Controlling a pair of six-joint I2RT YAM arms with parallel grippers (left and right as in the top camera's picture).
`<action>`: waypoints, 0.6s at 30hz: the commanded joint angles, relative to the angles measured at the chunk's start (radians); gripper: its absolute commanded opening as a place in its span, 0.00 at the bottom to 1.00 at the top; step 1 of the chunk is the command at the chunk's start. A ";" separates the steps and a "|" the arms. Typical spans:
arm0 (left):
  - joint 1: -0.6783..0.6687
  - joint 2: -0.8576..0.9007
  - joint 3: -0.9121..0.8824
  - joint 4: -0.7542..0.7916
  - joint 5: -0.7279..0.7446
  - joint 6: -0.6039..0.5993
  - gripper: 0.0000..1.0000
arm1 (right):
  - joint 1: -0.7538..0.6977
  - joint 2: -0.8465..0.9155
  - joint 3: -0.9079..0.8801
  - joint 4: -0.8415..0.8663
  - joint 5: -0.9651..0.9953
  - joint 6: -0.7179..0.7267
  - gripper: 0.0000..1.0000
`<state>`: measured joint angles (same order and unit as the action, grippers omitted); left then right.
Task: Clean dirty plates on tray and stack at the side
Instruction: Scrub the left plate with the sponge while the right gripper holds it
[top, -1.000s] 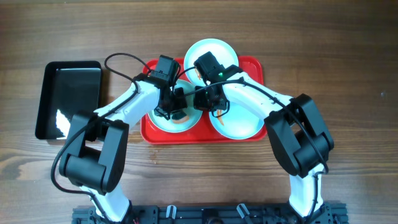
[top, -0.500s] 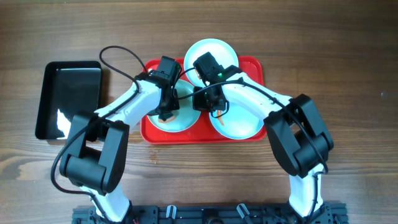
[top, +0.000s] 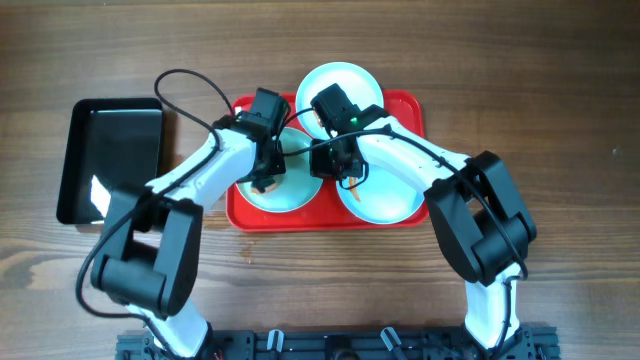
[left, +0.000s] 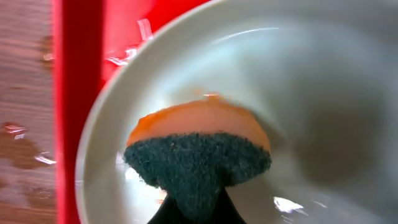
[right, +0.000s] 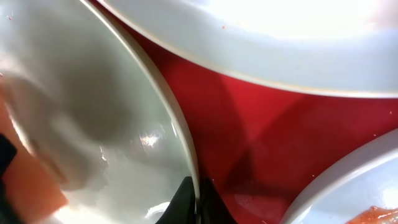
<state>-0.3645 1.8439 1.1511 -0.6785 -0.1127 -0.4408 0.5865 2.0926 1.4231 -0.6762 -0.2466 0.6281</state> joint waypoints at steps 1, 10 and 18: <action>0.002 -0.042 0.014 0.058 0.278 0.018 0.04 | 0.000 0.032 -0.012 0.000 0.029 0.000 0.04; 0.002 0.019 0.014 0.166 0.318 -0.016 0.04 | 0.000 0.032 -0.012 0.000 0.029 0.001 0.04; 0.003 0.114 0.014 0.208 0.245 -0.020 0.04 | 0.000 0.032 -0.012 -0.001 0.029 0.000 0.04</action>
<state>-0.3637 1.9091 1.1515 -0.4694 0.1806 -0.4515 0.5865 2.0926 1.4231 -0.6735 -0.2462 0.6281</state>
